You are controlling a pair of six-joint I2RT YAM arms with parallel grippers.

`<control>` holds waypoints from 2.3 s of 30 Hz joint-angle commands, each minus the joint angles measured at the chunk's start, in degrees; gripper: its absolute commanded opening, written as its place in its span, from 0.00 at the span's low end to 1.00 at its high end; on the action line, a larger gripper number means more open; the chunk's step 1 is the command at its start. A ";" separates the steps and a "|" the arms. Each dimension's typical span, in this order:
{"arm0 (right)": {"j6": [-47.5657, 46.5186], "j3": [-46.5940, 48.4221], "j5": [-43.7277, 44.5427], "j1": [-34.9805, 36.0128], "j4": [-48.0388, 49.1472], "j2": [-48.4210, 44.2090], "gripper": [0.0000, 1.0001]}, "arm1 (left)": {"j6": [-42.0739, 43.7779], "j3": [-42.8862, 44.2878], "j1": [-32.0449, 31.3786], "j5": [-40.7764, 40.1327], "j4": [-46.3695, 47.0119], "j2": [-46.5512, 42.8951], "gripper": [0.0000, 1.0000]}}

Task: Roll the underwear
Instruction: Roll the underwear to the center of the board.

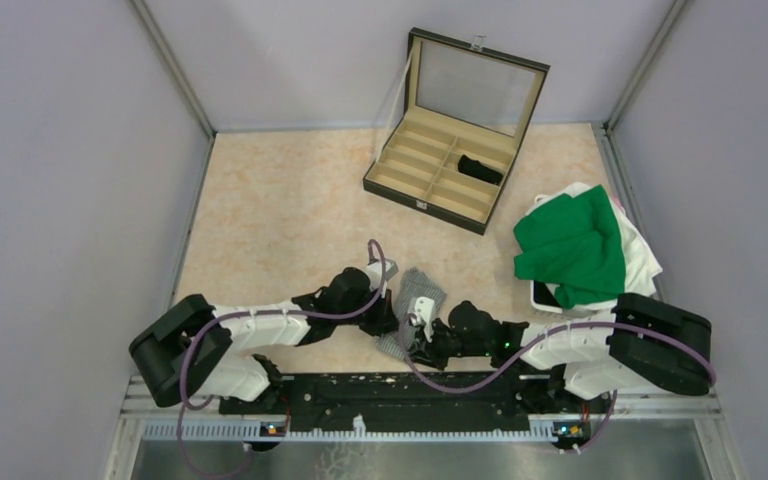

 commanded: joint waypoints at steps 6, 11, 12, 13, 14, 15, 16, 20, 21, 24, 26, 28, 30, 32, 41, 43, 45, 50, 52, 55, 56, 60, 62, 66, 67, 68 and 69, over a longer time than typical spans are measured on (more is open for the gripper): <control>13.39 -4.72 -2.78 -3.89 8.12 -0.82 0.00 | -0.10 -1.87 0.03 0.73 5.59 1.26 0.00; 20.49 -6.24 -3.93 -6.86 9.91 -0.13 0.00 | -0.51 -2.81 0.07 0.32 5.78 1.16 0.00; 21.48 -6.27 -4.12 -7.51 9.74 0.01 0.00 | -0.52 -2.91 0.05 0.32 5.76 1.16 0.00; 22.04 -6.20 -4.37 -8.06 9.43 0.20 0.00 | -0.52 -2.96 0.10 0.19 5.74 1.16 0.00; 22.43 -6.09 -4.69 -8.70 9.00 0.32 0.00 | -0.52 -3.00 0.07 0.09 5.64 1.17 0.00; 22.90 -5.96 -4.82 -9.29 8.48 0.44 0.00 | -0.52 -3.01 0.07 0.04 5.61 1.09 0.00; 23.33 -5.76 -4.72 -9.89 7.82 0.45 0.00 | -0.52 -3.01 0.07 -0.04 5.54 1.13 0.00; 24.44 -3.91 -5.06 -12.38 3.17 0.95 0.00 | -0.52 -3.01 0.09 0.04 5.34 0.91 0.00; 24.52 -3.36 -5.22 -12.85 2.12 1.25 0.00 | -0.60 -3.01 0.04 0.05 5.44 0.89 0.00; 24.87 -2.14 -5.24 -13.69 -0.19 2.27 0.00 | -0.61 -3.01 0.07 0.16 5.33 0.83 0.00; 25.35 -1.45 -4.84 -14.35 -2.10 3.00 0.00 | -0.68 -3.01 0.11 0.02 5.37 0.77 0.00; 25.92 -0.87 -4.56 -15.05 -3.38 3.82 0.00 | -0.70 -2.86 0.08 0.23 5.35 0.68 0.00; 26.38 -0.47 -4.05 -15.62 -4.30 4.67 0.00 | -0.70 -2.62 0.07 0.22 5.13 0.60 0.00; 26.76 0.21 -3.72 -16.24 -5.96 5.51 0.00 | -0.74 -2.24 0.12 -0.13 4.47 0.15 0.00; 27.71 1.62 -4.89 -19.12 -9.07 8.75 0.00 | -0.48 3.35 0.12 -7.91 -6.20 -10.91 0.00; 27.66 2.17 -5.29 -19.44 -9.66 9.39 0.00 | -0.24 3.93 0.12 -10.05 -8.68 -14.18 0.00; 27.65 3.20 -5.79 -19.77 -10.78 10.26 0.00 | 0.12 4.32 0.12 -11.08 -10.68 -16.30 0.00; 27.29 6.00 -7.57 -20.65 -13.51 12.61 0.00 | 1.64 2.18 0.12 -6.51 -9.91 -17.90 0.00; 27.31 7.15 -7.94 -20.95 -14.60 13.43 0.00 | 1.60 1.56 0.12 -4.56 -8.83 -16.91 0.00; 27.42 8.23 -8.51 -21.38 -15.66 14.43 0.00 | 1.51 0.45 0.12 -3.72 -6.64 -15.21 0.00; 27.46 8.41 -8.67 -21.49 -15.71 14.62 0.00 | 1.58 0.16 0.12 -3.81 -6.04 -14.62 0.00; 27.71 8.82 -8.97 -21.71 -16.14 15.21 0.00 | 1.93 -0.24 0.03 -3.05 -4.08 -12.20 0.00; 27.77 9.00 -8.97 -21.82 -16.45 15.22 0.00 | 2.02 -0.58 0.06 -2.41 -3.06 -10.97 0.00; 27.75 9.30 -8.73 -22.02 -16.86 15.09 0.00 | 2.05 -1.08 0.07 -1.76 -1.28 -8.52 0.00; 27.71 9.28 -8.72 -22.04 -16.86 15.10 0.00 | 2.03 -1.26 0.04 -1.72 -0.92 -7.87 0.00; 27.77 9.38 -8.71 -22.05 -16.86 15.04 0.00 | 1.95 -1.51 0.03 -1.76 -0.48 -7.35 0.00; 27.74 9.49 -8.69 -22.12 -16.94 14.96 0.02 | 1.87 -1.76 0.06 -1.87 -0.18 -6.81 0.00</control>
